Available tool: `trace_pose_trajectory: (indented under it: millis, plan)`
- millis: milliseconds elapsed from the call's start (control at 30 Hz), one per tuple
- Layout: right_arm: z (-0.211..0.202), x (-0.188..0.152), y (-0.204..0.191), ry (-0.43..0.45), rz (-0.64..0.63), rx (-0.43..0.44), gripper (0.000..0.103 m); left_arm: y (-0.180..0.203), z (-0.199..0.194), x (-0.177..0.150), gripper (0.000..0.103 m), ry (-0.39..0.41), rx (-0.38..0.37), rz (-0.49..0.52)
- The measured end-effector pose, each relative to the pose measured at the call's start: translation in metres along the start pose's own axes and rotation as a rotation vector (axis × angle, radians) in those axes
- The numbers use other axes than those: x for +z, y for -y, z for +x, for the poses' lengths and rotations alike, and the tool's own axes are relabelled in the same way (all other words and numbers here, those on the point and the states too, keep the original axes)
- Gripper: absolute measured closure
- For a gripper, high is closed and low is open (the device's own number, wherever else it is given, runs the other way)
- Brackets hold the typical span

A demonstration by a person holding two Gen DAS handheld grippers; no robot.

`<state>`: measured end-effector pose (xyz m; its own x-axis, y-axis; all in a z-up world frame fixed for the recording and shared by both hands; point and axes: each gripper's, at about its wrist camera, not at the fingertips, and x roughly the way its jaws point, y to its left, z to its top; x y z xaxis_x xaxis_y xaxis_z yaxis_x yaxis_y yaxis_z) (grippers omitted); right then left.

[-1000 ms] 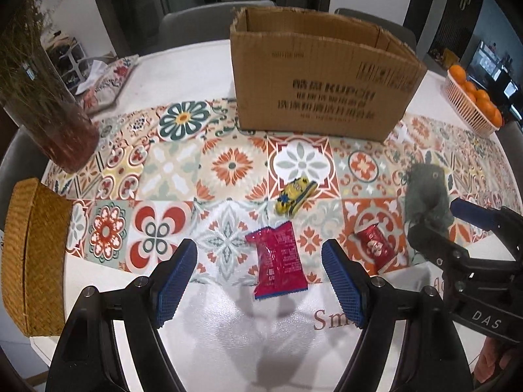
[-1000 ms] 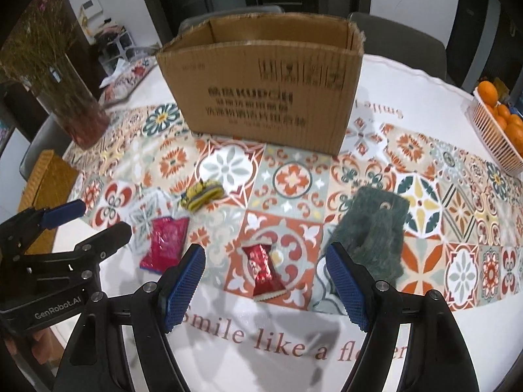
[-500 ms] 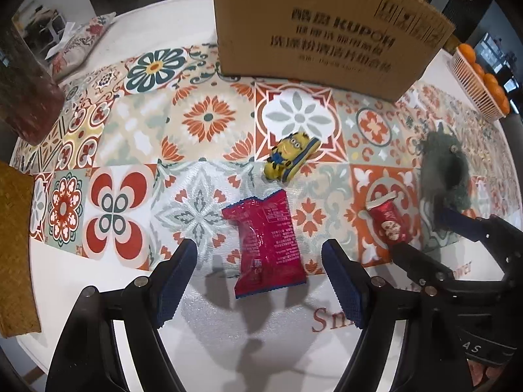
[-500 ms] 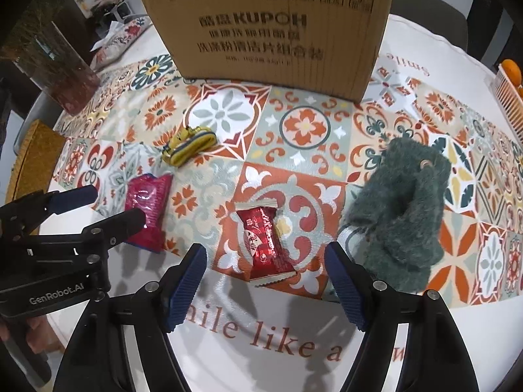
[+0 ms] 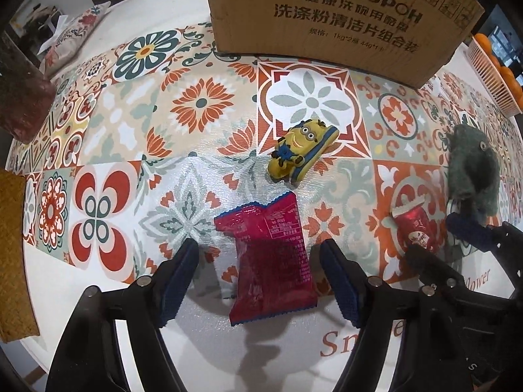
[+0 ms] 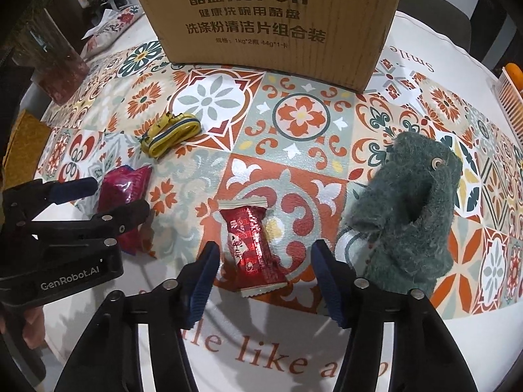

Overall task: Organize soft objects
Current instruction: 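Grasp the pink snack packet with left tool while right tool grasps the red candy wrapper, then lift the pink packet and red wrapper and carry both over the box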

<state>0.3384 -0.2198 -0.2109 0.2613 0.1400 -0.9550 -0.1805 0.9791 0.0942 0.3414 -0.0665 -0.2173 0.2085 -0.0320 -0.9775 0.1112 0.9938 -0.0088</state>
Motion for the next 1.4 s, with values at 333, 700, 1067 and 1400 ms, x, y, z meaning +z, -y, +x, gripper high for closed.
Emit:
trace_pose_trajectory:
  millis: [333, 700, 1067, 1400]
  plan:
    - [0.006, 0.001, -0.002, 0.014, 0.005, 0.02, 0.073, -0.006, 0.008, 0.003, 0.06, 0.007, 0.004, -0.007]
    - [-0.004, -0.005, 0.002, 0.055, 0.035, 0.035, 0.079, -0.009, -0.002, -0.012, 0.065, 0.029, -0.042, 0.002]
    - [-0.037, -0.008, 0.004, 0.137, 0.047, 0.044, 0.079, -0.004, -0.035, -0.029, 0.066, 0.134, -0.075, 0.013]
    - [-0.073, -0.001, 0.0, 0.237, 0.057, 0.054, 0.079, -0.004, -0.077, -0.018, 0.067, 0.259, -0.09, 0.022]
